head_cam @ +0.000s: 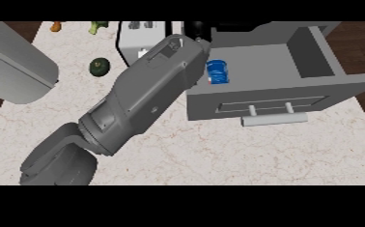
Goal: Pick up the can, place it into the drawer and close the drawer
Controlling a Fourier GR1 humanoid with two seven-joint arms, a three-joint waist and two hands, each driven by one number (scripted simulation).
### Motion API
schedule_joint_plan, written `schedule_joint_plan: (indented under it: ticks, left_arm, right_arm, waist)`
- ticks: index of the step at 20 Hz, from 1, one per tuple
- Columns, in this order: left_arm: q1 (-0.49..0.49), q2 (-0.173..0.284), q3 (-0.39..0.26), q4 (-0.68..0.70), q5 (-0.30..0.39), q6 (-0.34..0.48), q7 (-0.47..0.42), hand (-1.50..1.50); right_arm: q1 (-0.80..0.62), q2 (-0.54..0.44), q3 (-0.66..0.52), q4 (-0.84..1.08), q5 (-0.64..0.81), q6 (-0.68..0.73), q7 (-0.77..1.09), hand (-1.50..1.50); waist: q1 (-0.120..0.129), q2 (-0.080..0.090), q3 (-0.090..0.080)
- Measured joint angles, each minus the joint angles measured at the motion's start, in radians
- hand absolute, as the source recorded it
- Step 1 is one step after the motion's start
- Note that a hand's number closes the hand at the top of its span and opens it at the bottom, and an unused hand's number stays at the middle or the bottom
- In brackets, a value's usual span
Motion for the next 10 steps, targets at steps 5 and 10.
schedule_joint_plan:
  ticks: [5,10]
  left_arm:
    - [-0.007,0.000,-0.006,-0.008,0.012,0.012,-0.036,-1.50]
    - [-0.038,0.000,-0.005,-0.018,0.028,0.022,-0.003,-1.50]
  right_arm:
    - [-0.084,-0.013,0.095,-0.015,0.222,-0.011,-0.026,-1.50]
    - [-0.145,0.005,0.240,0.011,0.469,-0.042,-0.056,-1.50]
  waist:
    - [0.026,-0.001,-0.001]
    - [0.048,-0.006,-0.001]
